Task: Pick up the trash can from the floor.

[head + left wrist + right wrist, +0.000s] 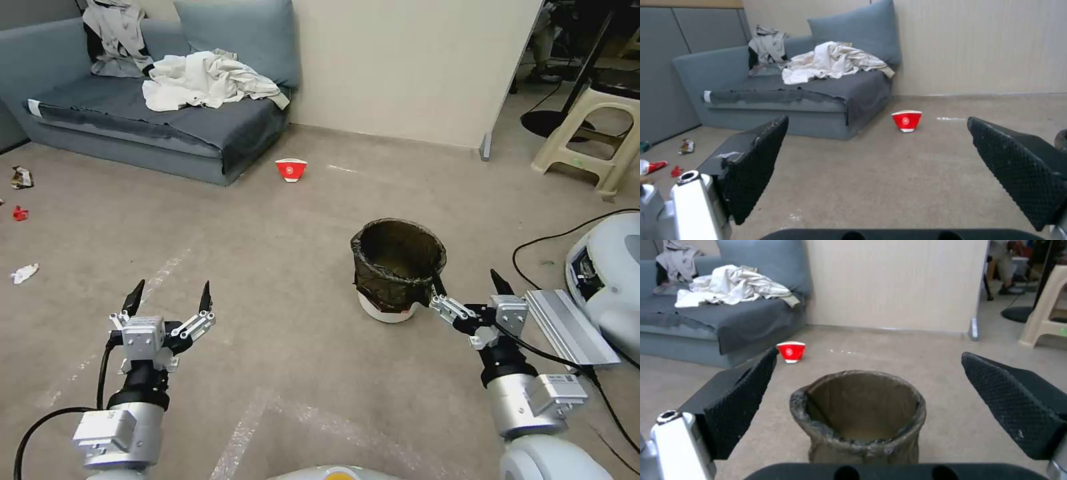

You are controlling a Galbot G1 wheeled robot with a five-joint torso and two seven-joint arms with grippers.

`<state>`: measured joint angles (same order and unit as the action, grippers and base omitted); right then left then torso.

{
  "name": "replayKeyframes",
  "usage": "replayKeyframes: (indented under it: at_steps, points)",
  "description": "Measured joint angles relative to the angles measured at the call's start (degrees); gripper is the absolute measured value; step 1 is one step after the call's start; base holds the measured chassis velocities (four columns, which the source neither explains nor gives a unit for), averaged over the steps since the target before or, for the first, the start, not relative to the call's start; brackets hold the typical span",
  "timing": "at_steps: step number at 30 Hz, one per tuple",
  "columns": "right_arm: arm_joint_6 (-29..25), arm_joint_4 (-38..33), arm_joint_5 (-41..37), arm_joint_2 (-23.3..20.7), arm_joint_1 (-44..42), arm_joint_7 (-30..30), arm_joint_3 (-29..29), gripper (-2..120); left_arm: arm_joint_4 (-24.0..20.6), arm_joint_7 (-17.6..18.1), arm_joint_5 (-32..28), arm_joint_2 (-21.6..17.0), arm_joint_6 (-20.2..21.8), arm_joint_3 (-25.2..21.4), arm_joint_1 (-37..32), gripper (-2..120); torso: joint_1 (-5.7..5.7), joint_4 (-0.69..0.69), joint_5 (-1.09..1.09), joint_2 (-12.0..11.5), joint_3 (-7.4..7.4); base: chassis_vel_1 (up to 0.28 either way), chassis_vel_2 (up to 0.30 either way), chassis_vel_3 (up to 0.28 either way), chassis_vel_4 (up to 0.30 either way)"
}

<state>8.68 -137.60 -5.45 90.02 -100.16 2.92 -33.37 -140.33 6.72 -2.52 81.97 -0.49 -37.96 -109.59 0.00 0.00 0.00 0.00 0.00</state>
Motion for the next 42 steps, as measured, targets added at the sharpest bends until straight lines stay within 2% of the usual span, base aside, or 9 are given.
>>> replayKeyframes:
  at_steps: [42]
  points:
    - [-0.9, 0.0, -0.3, 0.1, 0.0, -0.6, -0.1, 100, 0.5, 0.1, 0.1, 0.0, -0.8, -0.4, 0.3, 100, 0.0, 0.0, 0.01, 0.0, 0.01, 0.0, 0.0, 0.0, 0.0]
